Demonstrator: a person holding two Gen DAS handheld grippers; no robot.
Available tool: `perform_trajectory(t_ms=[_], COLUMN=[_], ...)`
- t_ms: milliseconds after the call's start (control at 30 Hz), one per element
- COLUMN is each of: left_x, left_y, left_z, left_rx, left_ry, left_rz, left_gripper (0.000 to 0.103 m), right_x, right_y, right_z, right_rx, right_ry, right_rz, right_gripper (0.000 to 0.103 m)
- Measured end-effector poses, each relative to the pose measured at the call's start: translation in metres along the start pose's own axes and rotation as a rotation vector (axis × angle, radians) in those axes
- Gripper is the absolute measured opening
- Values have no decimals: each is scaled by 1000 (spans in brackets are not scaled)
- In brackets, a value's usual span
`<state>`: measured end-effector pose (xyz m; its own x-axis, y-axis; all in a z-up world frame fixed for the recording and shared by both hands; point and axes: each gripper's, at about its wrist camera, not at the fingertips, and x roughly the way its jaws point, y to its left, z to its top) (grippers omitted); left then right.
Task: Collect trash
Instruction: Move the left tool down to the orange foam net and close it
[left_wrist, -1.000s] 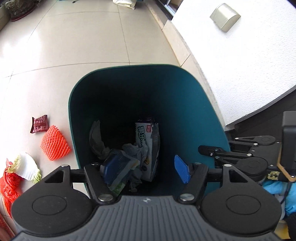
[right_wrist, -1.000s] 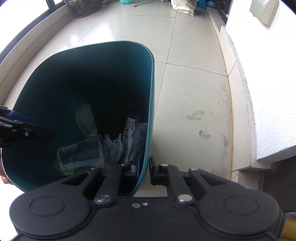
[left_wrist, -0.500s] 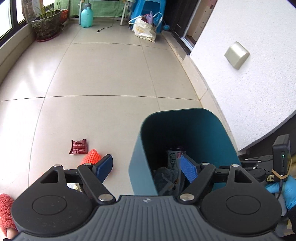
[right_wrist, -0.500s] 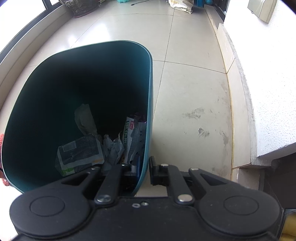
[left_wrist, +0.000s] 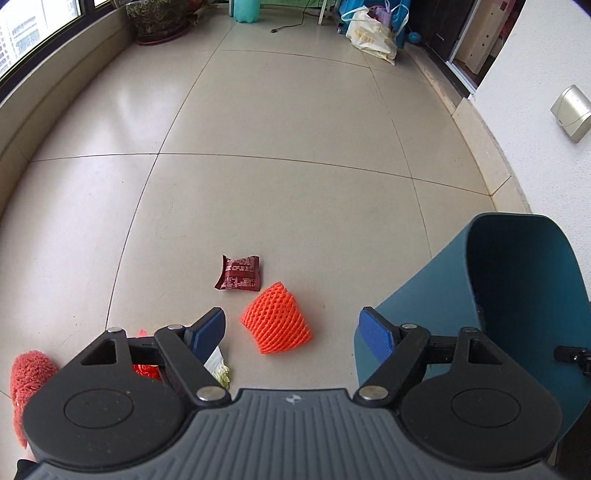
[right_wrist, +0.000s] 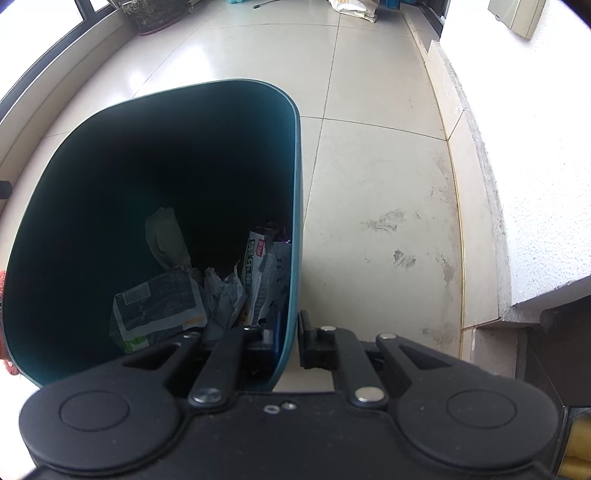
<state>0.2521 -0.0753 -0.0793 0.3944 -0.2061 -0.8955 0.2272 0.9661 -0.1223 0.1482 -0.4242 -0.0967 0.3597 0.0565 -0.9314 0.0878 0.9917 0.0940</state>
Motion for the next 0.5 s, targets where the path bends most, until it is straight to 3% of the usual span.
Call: perform_trajectory(t_ms=[300, 500], left_x=[120, 178], left_y=[19, 20], left_z=[-5, -11], left_rx=[-12, -15], left_ry=[153, 215], left_rz=[16, 17], left_gripper=[79, 79], right_x=[5, 11], right_y=[-1, -1], right_z=[2, 5], right_rx=[4, -3], right_ry=[23, 46], right_rz=[0, -1], right_gripper=[8, 8])
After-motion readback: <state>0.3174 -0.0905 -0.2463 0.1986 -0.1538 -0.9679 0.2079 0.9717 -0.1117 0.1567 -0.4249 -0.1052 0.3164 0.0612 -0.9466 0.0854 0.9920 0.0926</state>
